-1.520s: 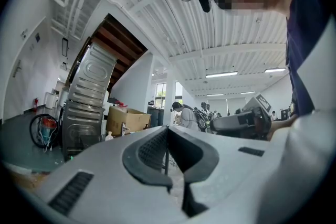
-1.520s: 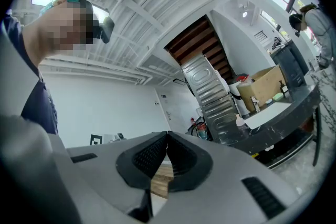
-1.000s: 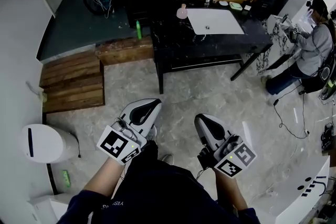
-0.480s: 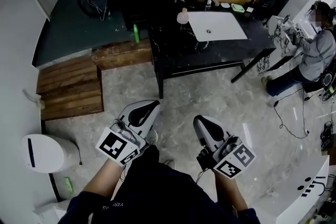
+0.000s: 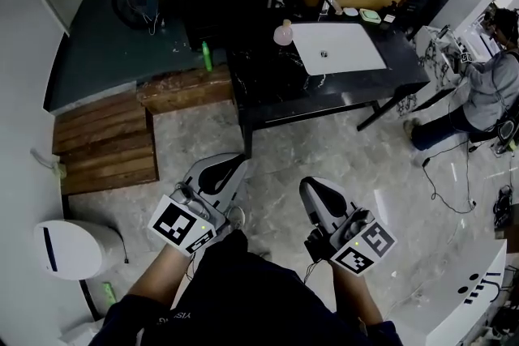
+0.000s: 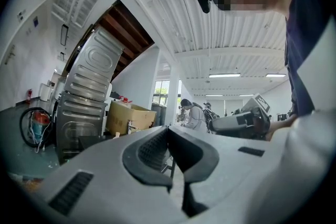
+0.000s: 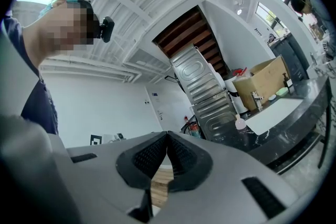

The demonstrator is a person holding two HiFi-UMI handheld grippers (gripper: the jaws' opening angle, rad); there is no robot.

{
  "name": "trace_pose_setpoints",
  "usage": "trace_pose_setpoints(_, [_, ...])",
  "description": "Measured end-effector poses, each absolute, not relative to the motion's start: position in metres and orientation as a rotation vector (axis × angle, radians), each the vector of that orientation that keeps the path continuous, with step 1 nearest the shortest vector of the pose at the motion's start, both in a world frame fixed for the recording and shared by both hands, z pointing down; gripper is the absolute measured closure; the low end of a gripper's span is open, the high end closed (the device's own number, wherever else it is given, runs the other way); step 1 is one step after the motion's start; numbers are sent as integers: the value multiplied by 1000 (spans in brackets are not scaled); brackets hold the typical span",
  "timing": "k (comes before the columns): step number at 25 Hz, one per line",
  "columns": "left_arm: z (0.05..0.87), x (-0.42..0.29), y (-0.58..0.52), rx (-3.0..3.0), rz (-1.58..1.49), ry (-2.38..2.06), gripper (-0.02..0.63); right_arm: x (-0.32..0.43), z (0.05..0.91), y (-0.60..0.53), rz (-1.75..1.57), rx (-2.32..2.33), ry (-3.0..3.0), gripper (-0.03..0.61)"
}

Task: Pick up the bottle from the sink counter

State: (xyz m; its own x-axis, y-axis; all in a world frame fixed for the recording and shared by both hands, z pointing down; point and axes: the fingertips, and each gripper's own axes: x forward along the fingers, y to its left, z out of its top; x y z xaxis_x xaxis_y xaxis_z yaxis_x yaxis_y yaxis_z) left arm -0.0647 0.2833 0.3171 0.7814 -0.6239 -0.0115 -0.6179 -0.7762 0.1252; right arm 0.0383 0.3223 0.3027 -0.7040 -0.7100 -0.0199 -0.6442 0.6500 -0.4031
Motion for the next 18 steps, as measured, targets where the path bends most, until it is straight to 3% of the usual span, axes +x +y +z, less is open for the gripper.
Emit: trace_pose_setpoints(18, [319,-98,185,2864,-79,-917,606,1,303,227,-562,-1185,2666,552])
